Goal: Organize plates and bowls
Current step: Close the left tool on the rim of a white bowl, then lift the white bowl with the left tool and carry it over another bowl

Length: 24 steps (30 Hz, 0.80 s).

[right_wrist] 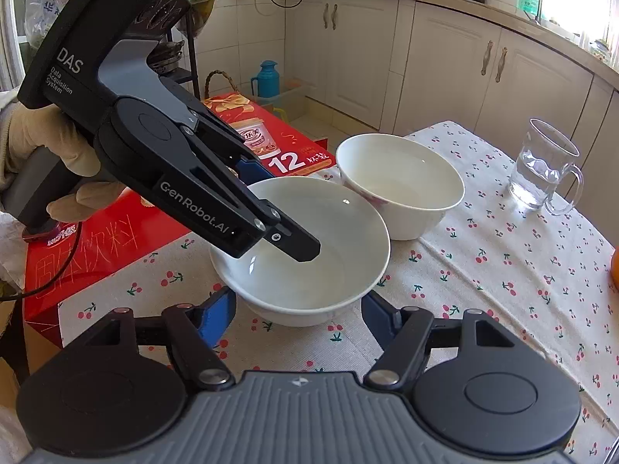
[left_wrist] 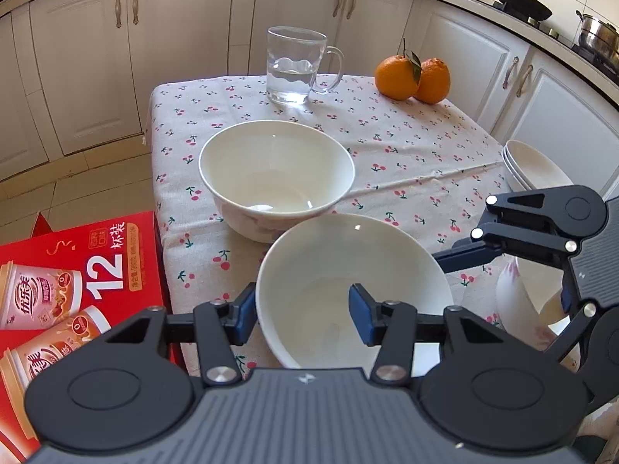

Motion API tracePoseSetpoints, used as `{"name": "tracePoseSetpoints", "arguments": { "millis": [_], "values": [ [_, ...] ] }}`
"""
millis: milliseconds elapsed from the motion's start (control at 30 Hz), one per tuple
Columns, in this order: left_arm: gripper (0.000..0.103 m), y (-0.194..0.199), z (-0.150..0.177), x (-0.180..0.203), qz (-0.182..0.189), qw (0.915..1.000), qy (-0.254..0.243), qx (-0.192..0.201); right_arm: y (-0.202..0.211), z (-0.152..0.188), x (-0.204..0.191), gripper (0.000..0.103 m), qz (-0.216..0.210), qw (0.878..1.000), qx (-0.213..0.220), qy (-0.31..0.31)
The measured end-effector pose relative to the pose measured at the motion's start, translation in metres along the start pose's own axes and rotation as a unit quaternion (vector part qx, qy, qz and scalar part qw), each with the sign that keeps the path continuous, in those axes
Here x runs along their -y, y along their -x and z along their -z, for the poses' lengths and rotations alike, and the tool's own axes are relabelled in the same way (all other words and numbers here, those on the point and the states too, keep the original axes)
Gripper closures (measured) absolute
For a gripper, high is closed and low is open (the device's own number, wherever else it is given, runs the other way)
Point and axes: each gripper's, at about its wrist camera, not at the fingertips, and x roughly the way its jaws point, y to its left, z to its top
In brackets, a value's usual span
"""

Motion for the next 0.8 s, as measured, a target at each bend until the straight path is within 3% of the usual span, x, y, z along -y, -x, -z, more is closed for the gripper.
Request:
{"name": "tracePoseSetpoints", "arguments": {
  "millis": [800],
  "values": [
    [0.054, 0.015, 0.002, 0.029, -0.006, 0.9998, -0.015, 0.006, 0.029, 0.009, 0.000, 0.027, -0.001, 1.000, 0.012, -0.018]
  ]
}}
